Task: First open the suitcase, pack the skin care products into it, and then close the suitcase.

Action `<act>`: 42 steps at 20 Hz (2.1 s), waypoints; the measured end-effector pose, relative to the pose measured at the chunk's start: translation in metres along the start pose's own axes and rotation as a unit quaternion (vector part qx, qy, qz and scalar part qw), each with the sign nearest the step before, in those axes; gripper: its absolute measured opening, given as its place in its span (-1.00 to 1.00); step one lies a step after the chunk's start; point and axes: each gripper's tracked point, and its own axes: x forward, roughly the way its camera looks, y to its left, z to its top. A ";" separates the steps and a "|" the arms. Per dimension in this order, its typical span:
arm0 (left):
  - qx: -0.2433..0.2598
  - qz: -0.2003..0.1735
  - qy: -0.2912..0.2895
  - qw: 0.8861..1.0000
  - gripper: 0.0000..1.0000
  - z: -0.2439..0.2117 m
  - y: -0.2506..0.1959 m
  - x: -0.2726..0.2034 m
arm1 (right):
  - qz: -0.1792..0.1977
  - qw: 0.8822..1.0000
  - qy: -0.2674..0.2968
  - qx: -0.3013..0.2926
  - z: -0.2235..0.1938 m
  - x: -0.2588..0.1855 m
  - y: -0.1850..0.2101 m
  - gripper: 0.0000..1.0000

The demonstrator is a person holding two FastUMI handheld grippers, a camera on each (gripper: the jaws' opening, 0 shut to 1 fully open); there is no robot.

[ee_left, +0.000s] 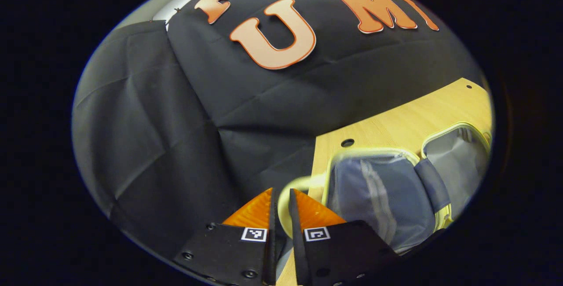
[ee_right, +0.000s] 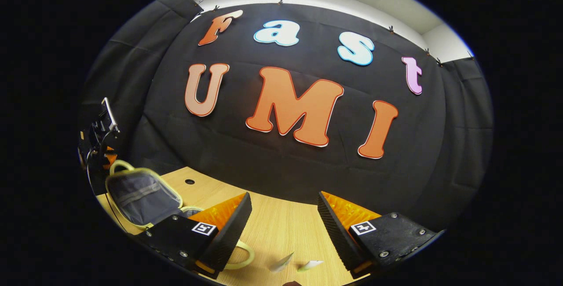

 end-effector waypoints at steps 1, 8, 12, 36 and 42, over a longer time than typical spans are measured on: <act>0.002 0.001 -0.009 1.000 -0.51 0.001 -0.003 0.002 | 0.001 1.000 -0.001 -0.001 0.000 0.000 -0.001 0.91; -0.015 -0.053 -0.070 0.996 0.53 0.051 -0.062 -0.025 | -0.009 1.000 -0.002 -0.010 -0.007 -0.010 -0.030 0.91; -0.050 -0.119 -0.100 0.987 0.77 0.085 -0.127 -0.054 | -0.011 1.000 -0.002 -0.011 -0.014 -0.016 -0.051 0.91; -0.003 -0.424 -0.110 0.899 0.96 0.127 -0.511 -0.210 | -0.015 0.999 0.050 -0.005 -0.081 -0.041 -0.165 0.91; 0.033 -0.430 -0.071 0.900 0.81 0.093 -0.562 -0.193 | 0.011 0.997 0.073 0.024 -0.099 -0.039 -0.171 0.92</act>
